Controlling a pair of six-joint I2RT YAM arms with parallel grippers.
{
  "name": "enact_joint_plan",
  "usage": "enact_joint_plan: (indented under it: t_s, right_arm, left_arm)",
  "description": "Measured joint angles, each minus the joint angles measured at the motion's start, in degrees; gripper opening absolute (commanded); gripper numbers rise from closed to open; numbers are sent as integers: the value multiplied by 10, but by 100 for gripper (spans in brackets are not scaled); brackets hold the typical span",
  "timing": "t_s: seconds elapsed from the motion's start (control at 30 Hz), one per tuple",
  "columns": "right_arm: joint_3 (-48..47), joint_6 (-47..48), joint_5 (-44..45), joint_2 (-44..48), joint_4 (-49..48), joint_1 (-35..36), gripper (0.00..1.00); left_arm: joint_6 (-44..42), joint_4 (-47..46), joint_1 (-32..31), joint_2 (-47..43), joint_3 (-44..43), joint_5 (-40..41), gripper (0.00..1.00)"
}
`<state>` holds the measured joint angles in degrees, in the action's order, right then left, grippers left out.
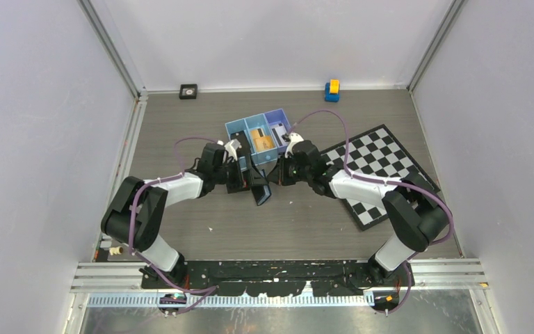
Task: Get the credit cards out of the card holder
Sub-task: Open the card holder at the center of the board.
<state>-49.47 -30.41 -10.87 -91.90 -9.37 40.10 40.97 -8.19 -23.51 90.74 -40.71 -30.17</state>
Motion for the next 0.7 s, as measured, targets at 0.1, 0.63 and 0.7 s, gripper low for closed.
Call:
enact_joint_plan:
  t_s: [0.1, 0.63, 0.7]
  right_arm:
    - [4, 0, -1, 3, -4, 3, 1]
    - [26, -5, 101, 38, 16, 6, 0]
    - [26, -7, 114, 40, 17, 6, 1]
  left_arm:
    - [6, -6, 0, 0, 2, -6, 99]
    - [-17, 33, 0, -35, 2, 62, 47]
    - [-20, 33, 3, -35, 2, 63, 40]
